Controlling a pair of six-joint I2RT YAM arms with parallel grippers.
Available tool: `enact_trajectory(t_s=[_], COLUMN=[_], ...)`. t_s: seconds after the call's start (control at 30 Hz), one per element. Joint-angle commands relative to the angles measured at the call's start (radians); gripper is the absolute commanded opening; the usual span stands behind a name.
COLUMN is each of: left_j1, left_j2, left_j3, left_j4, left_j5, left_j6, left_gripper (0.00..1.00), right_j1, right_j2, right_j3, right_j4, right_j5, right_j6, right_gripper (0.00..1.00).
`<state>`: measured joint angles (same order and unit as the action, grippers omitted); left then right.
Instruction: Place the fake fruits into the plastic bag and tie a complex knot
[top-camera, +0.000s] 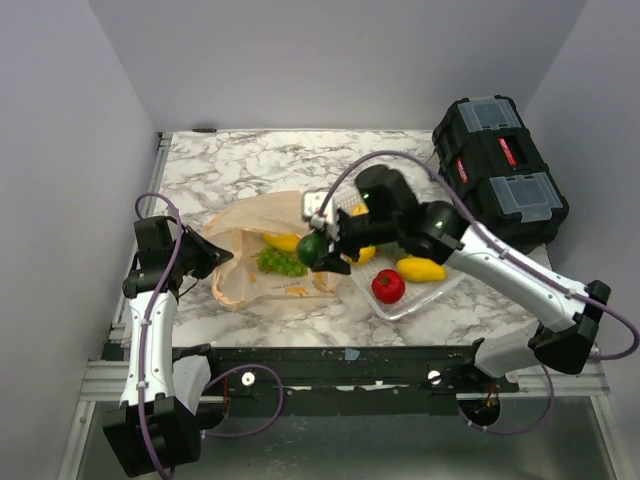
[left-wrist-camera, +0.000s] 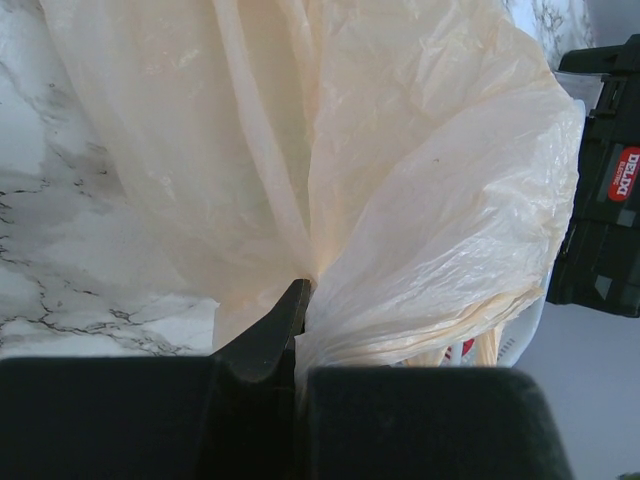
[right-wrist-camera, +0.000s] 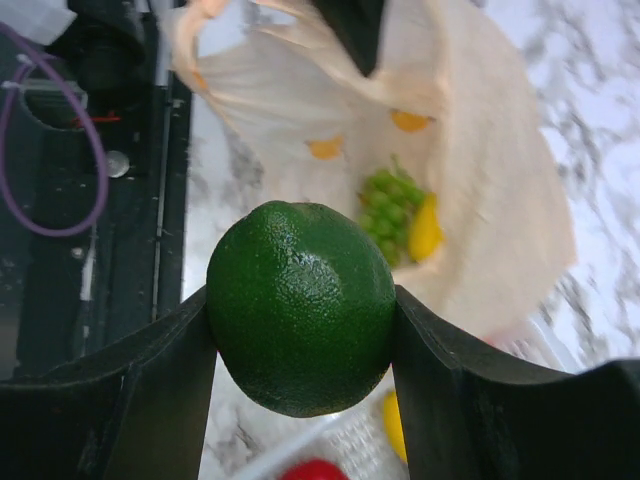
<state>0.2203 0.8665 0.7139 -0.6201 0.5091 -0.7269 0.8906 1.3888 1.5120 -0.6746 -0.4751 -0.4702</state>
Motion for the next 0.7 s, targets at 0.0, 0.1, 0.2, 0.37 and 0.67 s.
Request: enact_trajectory(t_s=[0.0,0.1,0.2,0.37,0.67], left_j1=[0.002,0.003,0.003,0.003,0.003], left_j2=[-0.003,0.003,-0.001,-0.002,0.014], left_j3=[0.006,0.016,0.012,-0.002,0.01], left_j4=[0.007,0.003,0.004,0.016,0.015], left_j5=[0.04,0.046,0.052,0.072,0.077], left_j6=[-0.004,-0.001,-0.003,-0.005,-0.007], left_gripper=[0.0,0.0,0.0,0.0,0.0], right_j1=[0.202,0.251,0.254,0.251,0.24], right_j2=[0.102,0.186,0.294,0.419,0.594], right_j3=[-0.04,-0.105,-0.116,-0.135,-0.105], right_j4=[0.131,0.289,0.41,0.63,0.938], right_j5=[0.167,0.311,0.43,0.579,0.614], right_j6=[0.019,-0.013,-0.004,0.007,-0.041], right_gripper=[0.18,0.18,0.17,0.17,0.48])
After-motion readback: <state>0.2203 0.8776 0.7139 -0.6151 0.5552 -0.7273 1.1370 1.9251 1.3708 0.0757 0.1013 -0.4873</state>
